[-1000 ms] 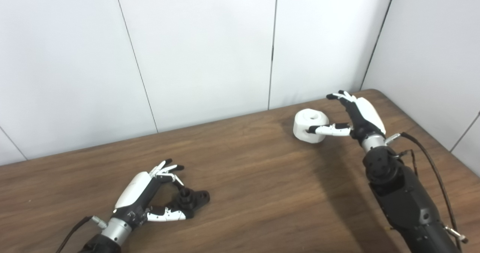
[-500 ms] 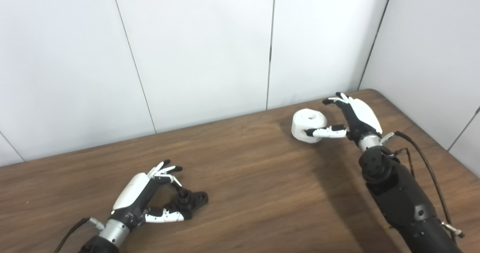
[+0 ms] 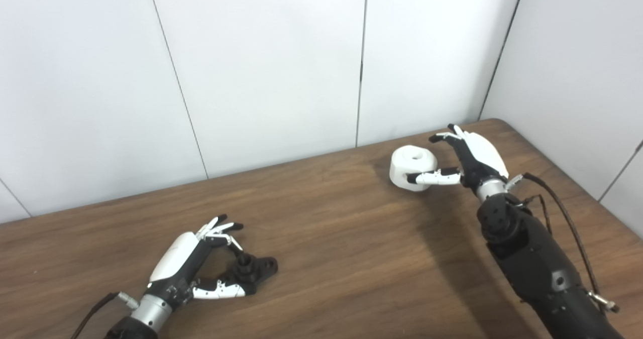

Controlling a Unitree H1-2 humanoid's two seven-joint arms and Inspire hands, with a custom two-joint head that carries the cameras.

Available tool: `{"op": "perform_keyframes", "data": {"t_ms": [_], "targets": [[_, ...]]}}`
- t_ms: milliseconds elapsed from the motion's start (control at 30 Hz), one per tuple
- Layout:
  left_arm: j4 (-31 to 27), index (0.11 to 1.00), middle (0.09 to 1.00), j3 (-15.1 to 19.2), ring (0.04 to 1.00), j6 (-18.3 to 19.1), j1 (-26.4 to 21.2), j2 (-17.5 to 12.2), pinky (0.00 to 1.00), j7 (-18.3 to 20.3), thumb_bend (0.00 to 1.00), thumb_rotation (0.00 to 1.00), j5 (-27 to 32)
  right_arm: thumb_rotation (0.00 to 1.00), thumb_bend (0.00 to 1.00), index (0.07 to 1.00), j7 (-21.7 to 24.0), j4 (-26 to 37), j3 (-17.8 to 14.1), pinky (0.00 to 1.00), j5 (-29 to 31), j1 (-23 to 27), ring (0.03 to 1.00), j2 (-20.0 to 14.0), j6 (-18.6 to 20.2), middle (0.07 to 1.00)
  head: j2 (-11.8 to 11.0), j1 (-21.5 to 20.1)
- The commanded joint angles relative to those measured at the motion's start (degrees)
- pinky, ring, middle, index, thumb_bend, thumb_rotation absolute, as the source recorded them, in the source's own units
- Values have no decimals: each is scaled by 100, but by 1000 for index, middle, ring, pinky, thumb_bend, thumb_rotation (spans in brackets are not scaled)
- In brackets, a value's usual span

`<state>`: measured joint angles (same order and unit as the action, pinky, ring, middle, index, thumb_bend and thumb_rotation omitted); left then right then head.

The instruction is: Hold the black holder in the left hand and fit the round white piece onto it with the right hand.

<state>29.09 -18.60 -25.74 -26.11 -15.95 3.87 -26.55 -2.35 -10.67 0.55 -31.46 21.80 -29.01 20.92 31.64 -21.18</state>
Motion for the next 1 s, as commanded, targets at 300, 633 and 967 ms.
{"op": "perform_keyframes", "data": {"t_ms": [300,633,967], "targets": [[-141,482,877,61,1000,-9,110,-116,1000,108,523,48,10,513,992,773,-52,-109,12,1000,-22,327,1000,-179,-100,993,40,26],[-183,482,875,79,1000,-68,119,-132,1000,104,523,48,14,495,964,759,-77,-216,118,1000,-66,367,1000,-157,-79,983,61,55],[-332,482,871,122,1000,-79,180,-137,1000,129,523,48,63,406,826,646,-286,-499,216,1000,-71,434,1000,-90,-327,925,71,131]]}}
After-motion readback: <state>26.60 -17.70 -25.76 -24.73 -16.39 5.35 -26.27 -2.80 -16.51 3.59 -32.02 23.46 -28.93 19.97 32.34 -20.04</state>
